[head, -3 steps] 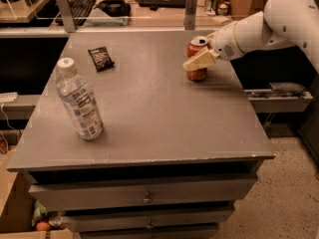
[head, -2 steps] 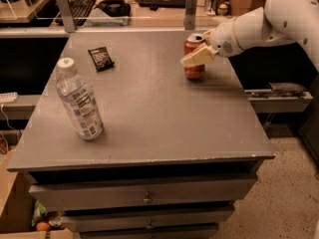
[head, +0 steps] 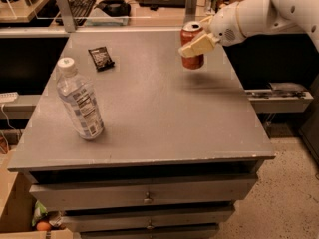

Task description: Move coke can near rxbar chocolate

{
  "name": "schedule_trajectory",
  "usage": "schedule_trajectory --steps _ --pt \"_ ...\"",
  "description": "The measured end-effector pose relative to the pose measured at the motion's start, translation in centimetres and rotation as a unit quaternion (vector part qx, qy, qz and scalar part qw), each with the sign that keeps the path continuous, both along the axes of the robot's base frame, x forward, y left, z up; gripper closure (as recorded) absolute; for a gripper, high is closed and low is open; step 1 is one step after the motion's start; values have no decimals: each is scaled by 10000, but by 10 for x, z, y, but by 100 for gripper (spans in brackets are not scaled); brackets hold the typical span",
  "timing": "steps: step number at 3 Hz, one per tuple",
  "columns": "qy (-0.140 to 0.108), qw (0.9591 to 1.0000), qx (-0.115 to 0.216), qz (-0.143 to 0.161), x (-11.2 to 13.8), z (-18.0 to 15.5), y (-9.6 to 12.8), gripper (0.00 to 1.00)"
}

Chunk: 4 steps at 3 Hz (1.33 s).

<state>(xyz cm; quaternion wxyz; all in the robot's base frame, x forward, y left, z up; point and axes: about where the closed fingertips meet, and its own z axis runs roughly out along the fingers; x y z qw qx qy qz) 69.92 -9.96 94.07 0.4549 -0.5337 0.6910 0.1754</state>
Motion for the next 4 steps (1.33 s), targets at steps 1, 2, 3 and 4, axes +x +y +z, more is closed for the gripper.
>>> schedule_trajectory --steps 1,2,3,4 --pt "76 9998 -153 41 -7 -8 2 100" --pt "151 9991 -158 366 -5 -21 33 100" --pt "247 9961 -64 845 8 -35 87 100" --pt "299 9911 76 1299 24 -46 149 100"
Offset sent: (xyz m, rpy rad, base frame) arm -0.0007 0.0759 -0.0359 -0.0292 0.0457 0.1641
